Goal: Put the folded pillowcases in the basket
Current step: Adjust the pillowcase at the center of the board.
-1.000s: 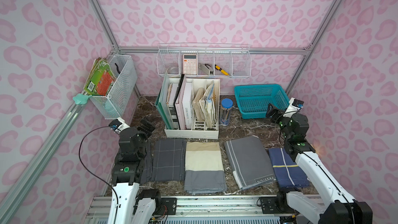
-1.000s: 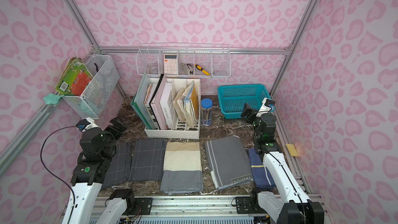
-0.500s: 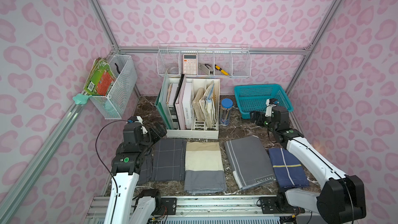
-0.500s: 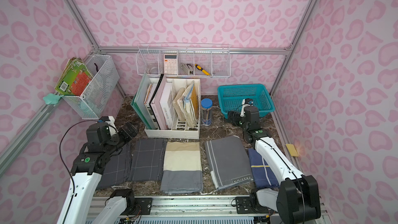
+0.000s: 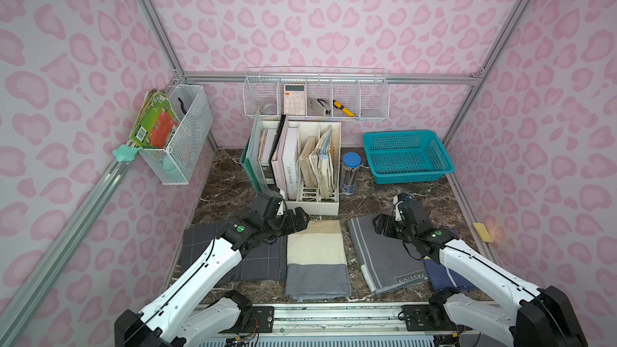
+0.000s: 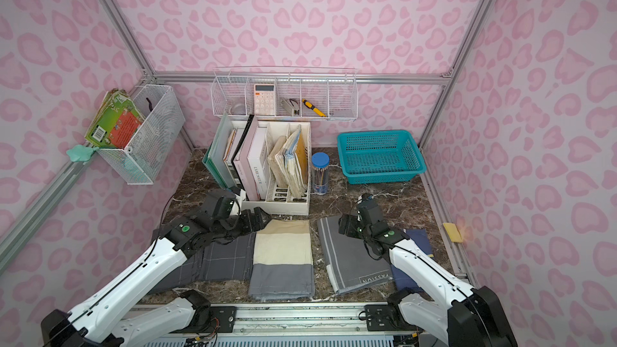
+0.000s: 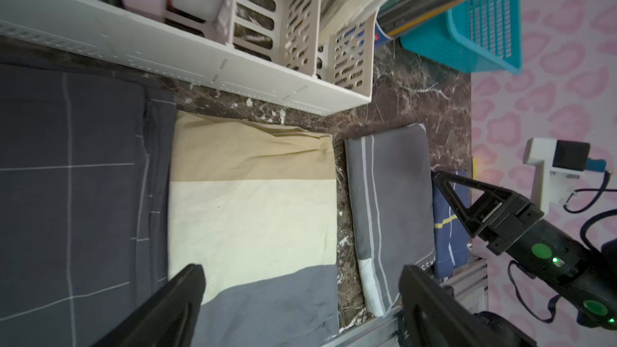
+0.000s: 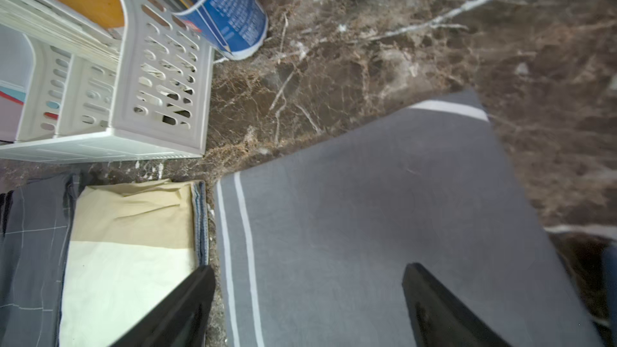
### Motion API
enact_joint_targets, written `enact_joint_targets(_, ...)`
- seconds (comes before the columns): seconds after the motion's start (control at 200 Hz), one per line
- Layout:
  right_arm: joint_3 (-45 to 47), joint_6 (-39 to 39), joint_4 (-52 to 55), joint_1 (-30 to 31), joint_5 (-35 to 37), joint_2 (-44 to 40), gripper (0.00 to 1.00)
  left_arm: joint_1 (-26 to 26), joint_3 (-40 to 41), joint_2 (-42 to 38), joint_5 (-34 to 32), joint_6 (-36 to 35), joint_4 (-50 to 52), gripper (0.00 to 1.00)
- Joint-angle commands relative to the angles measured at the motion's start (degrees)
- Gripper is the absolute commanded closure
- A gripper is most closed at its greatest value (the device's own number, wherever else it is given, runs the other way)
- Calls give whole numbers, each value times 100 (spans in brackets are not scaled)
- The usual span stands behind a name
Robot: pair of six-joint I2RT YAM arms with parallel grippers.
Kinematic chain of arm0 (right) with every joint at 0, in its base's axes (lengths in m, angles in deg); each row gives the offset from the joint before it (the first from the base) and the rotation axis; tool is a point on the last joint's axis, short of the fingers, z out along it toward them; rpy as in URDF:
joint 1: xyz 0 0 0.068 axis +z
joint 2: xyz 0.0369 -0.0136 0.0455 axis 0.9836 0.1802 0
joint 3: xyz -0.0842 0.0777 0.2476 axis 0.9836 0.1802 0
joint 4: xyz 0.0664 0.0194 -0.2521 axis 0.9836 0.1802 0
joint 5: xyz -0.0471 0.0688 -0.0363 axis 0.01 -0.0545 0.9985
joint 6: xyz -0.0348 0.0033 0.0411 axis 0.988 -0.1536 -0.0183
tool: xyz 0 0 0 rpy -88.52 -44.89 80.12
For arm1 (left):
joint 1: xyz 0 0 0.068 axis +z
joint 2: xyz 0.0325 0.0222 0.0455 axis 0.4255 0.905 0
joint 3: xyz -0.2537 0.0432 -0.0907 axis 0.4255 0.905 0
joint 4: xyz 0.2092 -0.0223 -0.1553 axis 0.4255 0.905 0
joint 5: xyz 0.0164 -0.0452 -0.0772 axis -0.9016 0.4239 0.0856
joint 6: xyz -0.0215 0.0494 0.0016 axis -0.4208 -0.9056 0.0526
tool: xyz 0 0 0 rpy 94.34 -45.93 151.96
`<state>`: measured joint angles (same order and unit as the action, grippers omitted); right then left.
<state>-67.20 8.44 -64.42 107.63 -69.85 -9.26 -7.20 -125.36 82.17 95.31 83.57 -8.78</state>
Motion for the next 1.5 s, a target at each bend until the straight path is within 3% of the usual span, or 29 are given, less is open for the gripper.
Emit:
enact_joint_targets(0.0,222,-387,67,16,227,-260,9,-331,-364,580,-228,60,-185,5)
enact_joint_targets(0.335,885,-753,-38,-17,319,-692,11,-1007,-2055,3124,193,-31,-151,16)
enact_joint_targets(0.545,1097,-980,189,-57,563,-1058,12,-1273,-2883,4277,446,18,-109,22)
enact_joint_targets(0.87,1408,-1162,556,-42,911,-2228,11,-1370,-3631,5347,556,125,-90,27)
enact_joint_targets(1.225,1662,-1341,525,-44,611,-2301,12,-1385,-4101,6176,253,189,202,25)
enact_joint_targets(1.35,1784,-1369,364,-57,499,-2164,11,-1385,-4252,6375,480,148,153,34)
enact_joint_targets(1.495,1920,-1374,-66,-133,207,-1701,11,-1432,-4369,6432,663,39,66,55)
